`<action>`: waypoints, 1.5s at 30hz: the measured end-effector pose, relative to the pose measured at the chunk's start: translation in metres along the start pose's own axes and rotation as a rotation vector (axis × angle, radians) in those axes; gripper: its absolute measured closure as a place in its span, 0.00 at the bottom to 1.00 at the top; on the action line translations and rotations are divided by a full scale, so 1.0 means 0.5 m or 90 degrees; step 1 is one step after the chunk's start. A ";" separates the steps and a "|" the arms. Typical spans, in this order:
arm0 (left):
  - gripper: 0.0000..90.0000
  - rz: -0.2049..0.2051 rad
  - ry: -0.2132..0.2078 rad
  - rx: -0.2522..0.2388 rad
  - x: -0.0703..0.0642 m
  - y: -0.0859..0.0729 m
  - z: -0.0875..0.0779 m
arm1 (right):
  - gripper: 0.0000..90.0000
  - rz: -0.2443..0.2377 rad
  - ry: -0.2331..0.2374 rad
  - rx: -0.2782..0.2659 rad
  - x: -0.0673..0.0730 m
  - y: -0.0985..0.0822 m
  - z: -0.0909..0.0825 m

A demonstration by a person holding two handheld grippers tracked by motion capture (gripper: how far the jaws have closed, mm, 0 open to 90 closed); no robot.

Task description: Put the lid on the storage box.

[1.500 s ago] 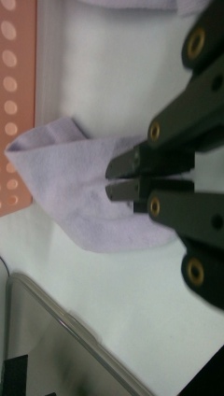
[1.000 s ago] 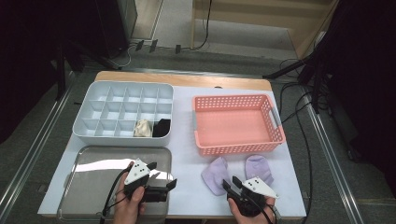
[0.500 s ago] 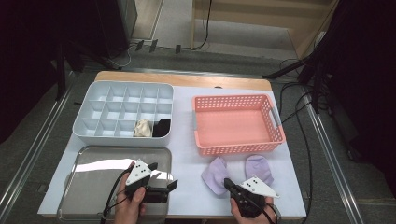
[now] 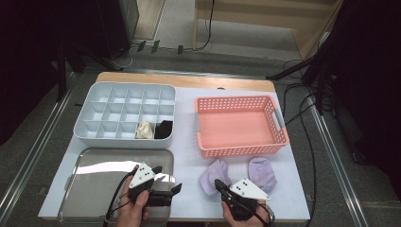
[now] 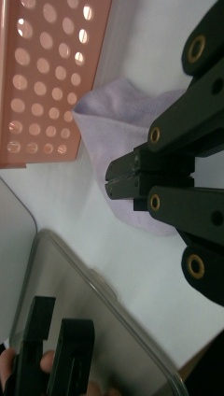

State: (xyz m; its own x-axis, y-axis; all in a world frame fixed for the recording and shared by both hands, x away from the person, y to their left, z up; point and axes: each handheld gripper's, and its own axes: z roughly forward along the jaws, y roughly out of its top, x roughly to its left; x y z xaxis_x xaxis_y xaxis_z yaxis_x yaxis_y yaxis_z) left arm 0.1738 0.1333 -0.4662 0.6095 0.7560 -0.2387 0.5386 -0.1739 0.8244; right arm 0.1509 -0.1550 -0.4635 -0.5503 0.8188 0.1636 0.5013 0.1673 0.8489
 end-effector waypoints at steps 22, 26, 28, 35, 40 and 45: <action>0.07 -0.001 0.003 -0.005 0.006 0.001 -0.005 | 0.89 0.051 -0.062 0.049 -0.065 -0.032 0.053; 0.07 -0.003 0.005 -0.006 0.008 0.002 -0.006 | 0.89 0.051 -0.053 0.051 -0.082 -0.033 0.033; 0.07 -0.003 0.007 -0.006 0.008 0.001 -0.007 | 0.89 0.051 -0.052 0.050 -0.094 -0.035 0.020; 0.07 0.000 0.006 -0.004 0.004 0.000 -0.004 | 0.64 0.041 -0.090 0.027 -0.131 -0.048 -0.006; 0.07 0.000 0.007 -0.003 0.006 0.000 -0.004 | 0.62 0.070 -0.105 -0.003 -0.117 -0.048 -0.024; 0.07 0.000 0.009 -0.004 0.007 0.000 -0.006 | 0.67 0.100 -0.111 -0.002 -0.096 -0.052 -0.043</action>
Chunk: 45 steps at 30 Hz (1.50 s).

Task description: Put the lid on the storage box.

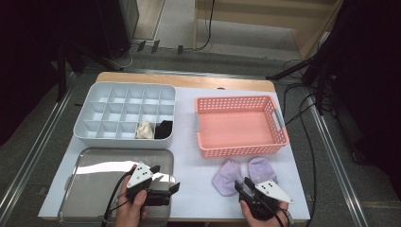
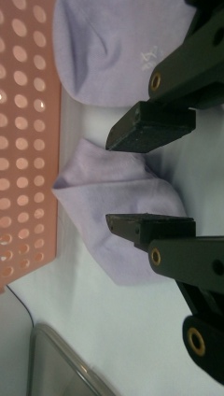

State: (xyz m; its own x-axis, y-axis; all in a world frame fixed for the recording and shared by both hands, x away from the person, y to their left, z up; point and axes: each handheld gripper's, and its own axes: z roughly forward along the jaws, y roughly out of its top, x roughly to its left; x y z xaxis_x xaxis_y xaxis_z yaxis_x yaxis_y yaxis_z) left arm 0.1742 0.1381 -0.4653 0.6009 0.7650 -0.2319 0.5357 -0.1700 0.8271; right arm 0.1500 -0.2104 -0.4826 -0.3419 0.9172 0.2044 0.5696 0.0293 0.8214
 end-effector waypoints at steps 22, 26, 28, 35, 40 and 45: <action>0.07 0.006 -0.013 0.006 -0.012 0.000 0.006 | 0.97 -0.073 0.050 0.017 0.080 0.024 -0.001; 0.07 0.000 -0.019 0.007 -0.014 0.001 0.005 | 0.96 -0.101 0.072 0.008 0.112 0.042 0.014; 0.07 -0.010 -0.027 0.004 -0.013 0.002 0.005 | 0.96 -0.111 0.083 0.009 0.127 0.049 0.025; 0.07 -0.013 -0.024 0.006 -0.012 0.003 0.006 | 0.82 -0.096 0.170 -0.028 0.160 0.058 0.075; 0.07 -0.018 -0.023 0.000 -0.008 0.004 0.004 | 0.79 -0.072 0.134 -0.063 0.121 0.072 0.057; 0.07 -0.012 -0.013 0.006 -0.007 0.004 0.007 | 0.77 -0.037 0.106 -0.056 0.079 0.064 0.049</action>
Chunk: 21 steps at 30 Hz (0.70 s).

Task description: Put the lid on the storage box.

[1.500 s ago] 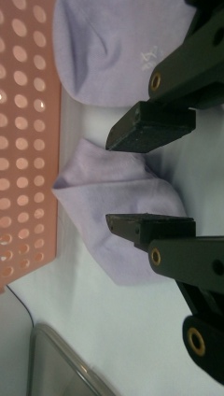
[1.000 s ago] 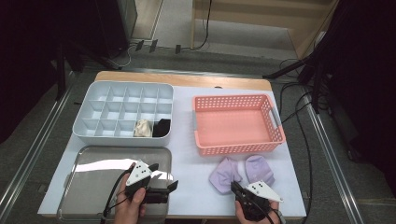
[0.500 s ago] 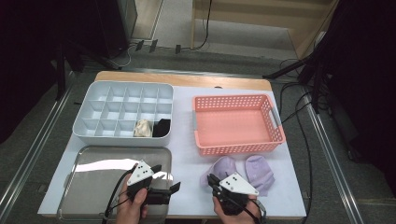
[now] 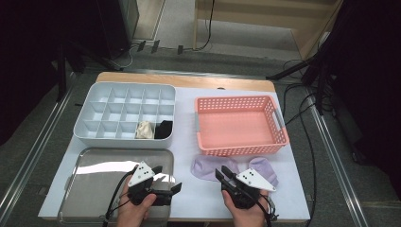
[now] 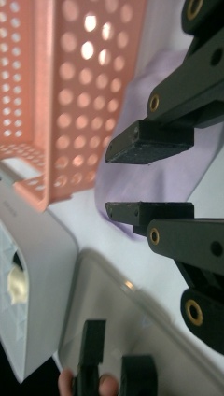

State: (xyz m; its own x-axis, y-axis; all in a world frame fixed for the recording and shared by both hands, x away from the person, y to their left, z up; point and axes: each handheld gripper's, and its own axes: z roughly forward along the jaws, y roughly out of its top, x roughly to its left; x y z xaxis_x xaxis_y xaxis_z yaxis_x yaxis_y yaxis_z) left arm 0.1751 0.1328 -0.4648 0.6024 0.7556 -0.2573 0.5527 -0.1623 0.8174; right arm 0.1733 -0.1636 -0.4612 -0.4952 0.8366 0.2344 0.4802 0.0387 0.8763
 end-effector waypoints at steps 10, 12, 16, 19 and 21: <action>0.08 0.002 0.012 0.008 -0.003 -0.003 0.004 | 0.69 -0.050 -0.014 0.103 0.052 -0.039 0.084; 0.08 0.000 0.012 0.009 -0.003 -0.003 0.004 | 0.66 -0.047 -0.033 0.105 0.054 -0.034 0.093; 0.08 0.002 0.018 0.011 -0.004 -0.003 0.005 | 0.71 -0.031 -0.041 0.131 0.052 -0.026 0.117; 0.08 0.003 0.021 0.012 -0.005 -0.002 0.005 | 0.92 -0.052 -0.056 0.137 0.057 -0.025 0.121; 0.11 -0.003 0.029 0.011 -0.006 -0.002 0.007 | 1.00 -0.058 -0.043 0.140 0.056 -0.024 0.120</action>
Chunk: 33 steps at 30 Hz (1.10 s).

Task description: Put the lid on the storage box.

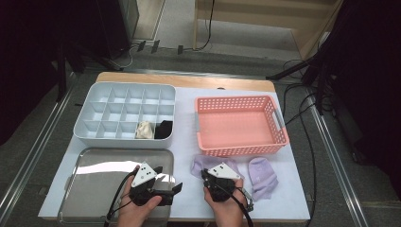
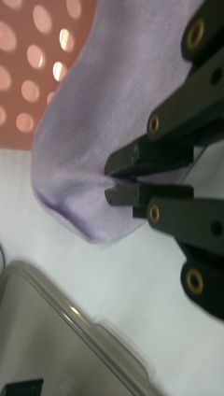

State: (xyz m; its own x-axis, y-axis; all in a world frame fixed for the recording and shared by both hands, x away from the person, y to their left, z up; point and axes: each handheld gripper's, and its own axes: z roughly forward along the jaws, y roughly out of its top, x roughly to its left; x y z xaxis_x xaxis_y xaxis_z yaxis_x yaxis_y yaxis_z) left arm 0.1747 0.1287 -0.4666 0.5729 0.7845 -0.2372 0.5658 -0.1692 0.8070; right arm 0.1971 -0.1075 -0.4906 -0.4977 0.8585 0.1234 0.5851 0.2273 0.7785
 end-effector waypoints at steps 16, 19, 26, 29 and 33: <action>0.18 0.028 0.036 0.012 -0.035 0.003 0.021 | 0.75 0.012 0.048 -0.065 -0.057 -0.019 -0.111; 0.23 0.027 0.050 0.015 -0.045 0.006 0.029 | 0.76 0.045 -0.017 -0.075 -0.109 -0.020 -0.129; 0.37 0.006 0.050 0.069 -0.062 0.007 0.068 | 0.70 0.081 -0.067 -0.023 -0.167 -0.034 -0.093; 0.42 0.003 0.046 0.088 -0.067 0.007 0.078 | 0.76 0.085 -0.071 -0.006 -0.164 -0.042 -0.079; 0.51 0.003 0.051 0.100 -0.072 0.011 0.088 | 0.93 0.060 -0.023 0.008 -0.150 -0.040 -0.081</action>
State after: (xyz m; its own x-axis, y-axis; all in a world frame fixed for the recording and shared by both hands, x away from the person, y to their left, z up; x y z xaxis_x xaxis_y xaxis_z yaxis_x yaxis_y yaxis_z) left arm 0.1831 0.0734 -0.4773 0.5302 0.8274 -0.1849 0.6522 -0.2587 0.7125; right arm 0.1969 -0.1953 -0.4906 -0.4169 0.8922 0.1736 0.6367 0.1503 0.7563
